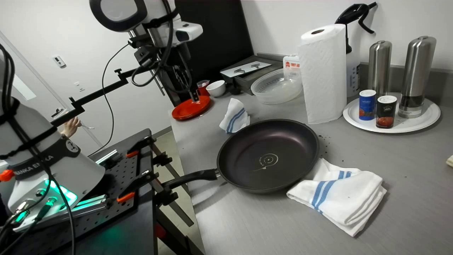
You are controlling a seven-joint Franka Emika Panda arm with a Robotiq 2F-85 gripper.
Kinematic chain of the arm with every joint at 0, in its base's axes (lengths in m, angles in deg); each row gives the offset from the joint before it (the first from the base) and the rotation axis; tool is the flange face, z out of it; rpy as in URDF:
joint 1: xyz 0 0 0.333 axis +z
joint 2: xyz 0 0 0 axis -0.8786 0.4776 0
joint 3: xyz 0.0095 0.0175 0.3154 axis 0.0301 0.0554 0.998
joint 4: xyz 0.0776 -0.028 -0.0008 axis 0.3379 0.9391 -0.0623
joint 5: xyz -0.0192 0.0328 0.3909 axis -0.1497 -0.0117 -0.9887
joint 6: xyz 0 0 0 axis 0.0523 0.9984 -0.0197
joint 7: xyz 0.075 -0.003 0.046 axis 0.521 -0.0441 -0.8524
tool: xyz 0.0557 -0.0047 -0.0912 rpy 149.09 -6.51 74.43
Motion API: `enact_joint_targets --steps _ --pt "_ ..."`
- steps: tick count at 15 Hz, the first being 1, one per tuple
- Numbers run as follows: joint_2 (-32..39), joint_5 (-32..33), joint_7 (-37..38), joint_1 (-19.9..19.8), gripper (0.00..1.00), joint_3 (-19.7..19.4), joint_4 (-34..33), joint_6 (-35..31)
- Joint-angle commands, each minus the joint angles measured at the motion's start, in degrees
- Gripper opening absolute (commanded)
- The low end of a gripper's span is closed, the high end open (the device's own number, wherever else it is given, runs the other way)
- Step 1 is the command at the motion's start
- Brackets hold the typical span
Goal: Use the left white towel to wipe the pan
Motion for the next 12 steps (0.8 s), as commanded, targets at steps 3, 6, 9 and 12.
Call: enact_joint_targets --steps 3,6,9,12 --pt "13.5 -0.3 4.5 0.8 1.00 4.2 -7.7 -6.1" --pt "19.2 0.8 6.8 0.7 1.00 5.4 -13.0 -6.2" --pt "23.8 1.6 8.4 0.9 1.00 5.9 -18.2 -5.5" --pt "27.3 2.2 9.3 1.3 1.00 6.1 -21.9 -5.3"
